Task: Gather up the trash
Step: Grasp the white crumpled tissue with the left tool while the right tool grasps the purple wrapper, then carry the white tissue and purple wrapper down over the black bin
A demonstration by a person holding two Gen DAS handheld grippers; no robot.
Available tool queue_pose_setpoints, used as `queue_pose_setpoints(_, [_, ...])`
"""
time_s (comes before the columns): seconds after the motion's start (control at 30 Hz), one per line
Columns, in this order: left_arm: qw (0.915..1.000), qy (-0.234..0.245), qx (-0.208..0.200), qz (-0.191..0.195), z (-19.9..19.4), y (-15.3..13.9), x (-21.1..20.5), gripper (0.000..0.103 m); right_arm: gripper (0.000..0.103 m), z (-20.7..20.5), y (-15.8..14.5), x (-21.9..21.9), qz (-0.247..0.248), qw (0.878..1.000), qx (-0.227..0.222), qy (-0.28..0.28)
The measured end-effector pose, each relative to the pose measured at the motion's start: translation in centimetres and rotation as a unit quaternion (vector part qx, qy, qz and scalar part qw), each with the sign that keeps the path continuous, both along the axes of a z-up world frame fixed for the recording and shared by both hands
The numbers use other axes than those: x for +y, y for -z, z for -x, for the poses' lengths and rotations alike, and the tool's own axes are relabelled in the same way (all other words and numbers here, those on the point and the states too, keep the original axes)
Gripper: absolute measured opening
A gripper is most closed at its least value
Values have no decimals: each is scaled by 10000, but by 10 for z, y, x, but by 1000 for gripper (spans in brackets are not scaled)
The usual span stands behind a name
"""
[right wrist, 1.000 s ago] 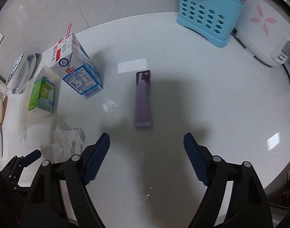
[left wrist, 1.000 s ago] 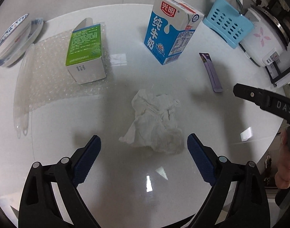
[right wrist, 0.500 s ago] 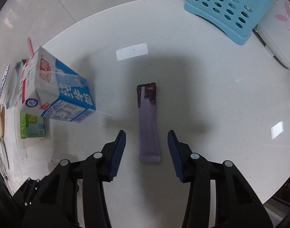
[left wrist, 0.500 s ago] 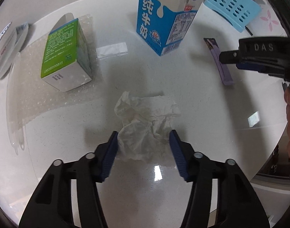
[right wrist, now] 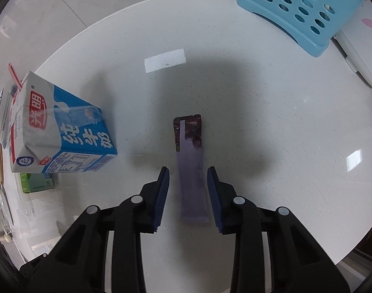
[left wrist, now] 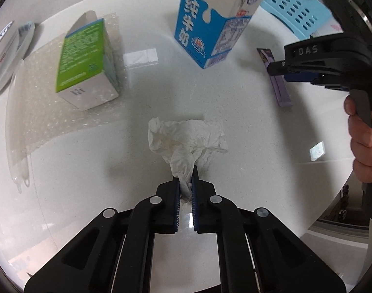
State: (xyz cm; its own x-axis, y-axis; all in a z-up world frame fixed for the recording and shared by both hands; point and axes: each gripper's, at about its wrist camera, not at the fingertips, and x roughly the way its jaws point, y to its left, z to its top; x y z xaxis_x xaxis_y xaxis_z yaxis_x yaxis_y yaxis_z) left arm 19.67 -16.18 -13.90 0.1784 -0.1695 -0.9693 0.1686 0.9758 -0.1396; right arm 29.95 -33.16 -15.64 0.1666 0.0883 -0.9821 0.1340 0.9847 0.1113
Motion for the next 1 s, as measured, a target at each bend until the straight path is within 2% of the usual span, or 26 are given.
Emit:
queue_pose_setpoints(0.27, [9998,-137,-137,-13,13,-14,21,7,21,-3,8,5,143,9999,10,-71])
queue_pose_setpoints(0.4, [9997,-205,-131,25,18,-17,31,7,14,-1,8,7,188,9998,-13,-83])
queue_pose_setpoints(0.73, [9993,-298,-206,99,29,-26,39,7,13,29,-6,9,24,9994,-314,-153])
queue_pose_setpoints(1.0, [9989,-340,-284,154,41,-30,41,7,13,75,-42,5,-27,9974,-649,-327])
